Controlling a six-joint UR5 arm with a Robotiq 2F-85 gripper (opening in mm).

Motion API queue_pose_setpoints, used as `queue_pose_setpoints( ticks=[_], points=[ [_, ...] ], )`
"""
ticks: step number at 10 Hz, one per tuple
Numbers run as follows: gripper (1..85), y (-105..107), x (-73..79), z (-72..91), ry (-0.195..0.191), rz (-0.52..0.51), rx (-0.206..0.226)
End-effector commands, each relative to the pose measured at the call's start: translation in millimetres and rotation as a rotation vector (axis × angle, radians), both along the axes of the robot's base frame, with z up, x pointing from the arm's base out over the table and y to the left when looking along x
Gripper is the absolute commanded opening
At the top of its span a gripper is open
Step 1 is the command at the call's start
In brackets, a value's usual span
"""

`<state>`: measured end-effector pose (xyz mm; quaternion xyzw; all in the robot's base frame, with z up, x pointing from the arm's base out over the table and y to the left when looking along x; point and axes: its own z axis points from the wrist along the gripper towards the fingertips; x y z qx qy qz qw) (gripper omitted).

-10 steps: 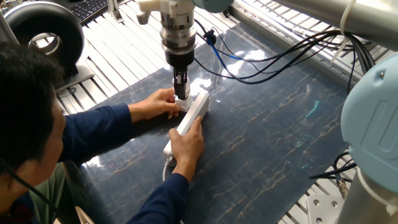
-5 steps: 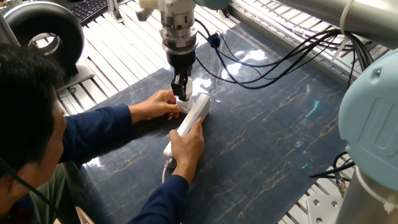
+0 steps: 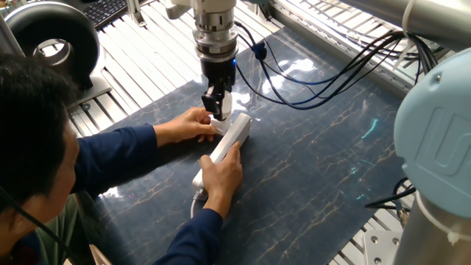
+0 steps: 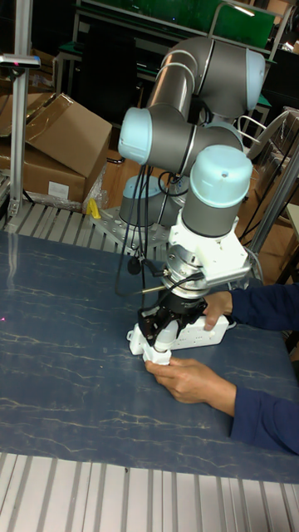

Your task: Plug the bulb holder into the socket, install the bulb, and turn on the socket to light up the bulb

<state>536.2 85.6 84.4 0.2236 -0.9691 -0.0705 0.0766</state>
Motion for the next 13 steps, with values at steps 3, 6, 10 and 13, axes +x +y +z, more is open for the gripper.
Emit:
queue_pose_setpoints(
  ticks=[3,6,10,13],
  points=[
    [1.0,3.8,2.2,3.3,0.024,-0.097,0.002],
    [48.0,7.4,16.3,-1.5,-0.036,0.000,0.058],
    [85.0,0.2,26.2,-3.3,-0.079,0.094,0.070],
    [85.0,-14.0,34.4,-1.3,-0.100,0.165,0.016]
  ],
)
